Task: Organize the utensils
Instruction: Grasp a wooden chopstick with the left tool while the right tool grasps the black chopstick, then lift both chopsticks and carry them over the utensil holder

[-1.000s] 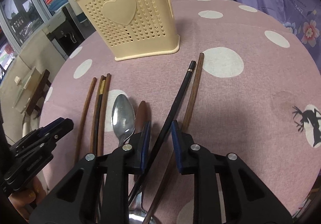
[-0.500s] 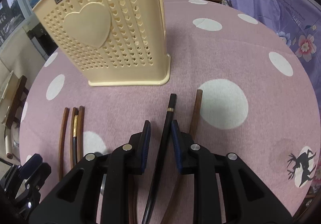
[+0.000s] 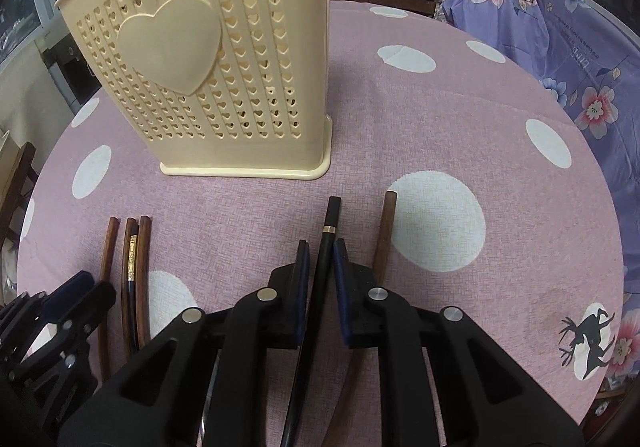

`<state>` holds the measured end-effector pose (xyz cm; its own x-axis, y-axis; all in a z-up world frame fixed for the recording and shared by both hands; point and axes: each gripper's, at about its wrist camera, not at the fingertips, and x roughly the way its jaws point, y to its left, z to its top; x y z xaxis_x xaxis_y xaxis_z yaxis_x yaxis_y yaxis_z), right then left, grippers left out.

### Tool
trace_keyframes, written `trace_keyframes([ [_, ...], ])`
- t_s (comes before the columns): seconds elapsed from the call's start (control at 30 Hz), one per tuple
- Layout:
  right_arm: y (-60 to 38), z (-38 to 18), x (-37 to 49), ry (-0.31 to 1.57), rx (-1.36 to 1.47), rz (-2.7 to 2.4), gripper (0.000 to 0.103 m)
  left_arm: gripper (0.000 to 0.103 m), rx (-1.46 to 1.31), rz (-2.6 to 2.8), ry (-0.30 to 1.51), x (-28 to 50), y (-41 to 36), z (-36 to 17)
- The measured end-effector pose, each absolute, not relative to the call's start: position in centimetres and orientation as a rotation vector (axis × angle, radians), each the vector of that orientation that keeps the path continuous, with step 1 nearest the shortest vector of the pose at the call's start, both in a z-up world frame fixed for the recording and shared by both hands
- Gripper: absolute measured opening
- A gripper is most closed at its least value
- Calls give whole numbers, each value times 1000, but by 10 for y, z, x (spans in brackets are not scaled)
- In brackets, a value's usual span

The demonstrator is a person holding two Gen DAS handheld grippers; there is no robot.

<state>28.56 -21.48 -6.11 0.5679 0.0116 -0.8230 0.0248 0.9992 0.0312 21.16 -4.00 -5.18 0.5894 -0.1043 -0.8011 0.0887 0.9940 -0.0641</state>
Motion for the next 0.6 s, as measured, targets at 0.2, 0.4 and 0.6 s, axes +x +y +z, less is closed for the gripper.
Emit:
trace_keyframes([
  [0.2, -210, -61, 285, 962, 27, -22, 14, 17, 31, -70, 946, 228, -47, -53],
  [0.4, -210, -61, 283, 952, 42, -14, 10, 9, 67, -55, 941, 230, -52, -53],
  [0.6, -220, -61, 285, 954, 125, 6, 9, 8, 61, -54, 942, 230, -55, -53],
])
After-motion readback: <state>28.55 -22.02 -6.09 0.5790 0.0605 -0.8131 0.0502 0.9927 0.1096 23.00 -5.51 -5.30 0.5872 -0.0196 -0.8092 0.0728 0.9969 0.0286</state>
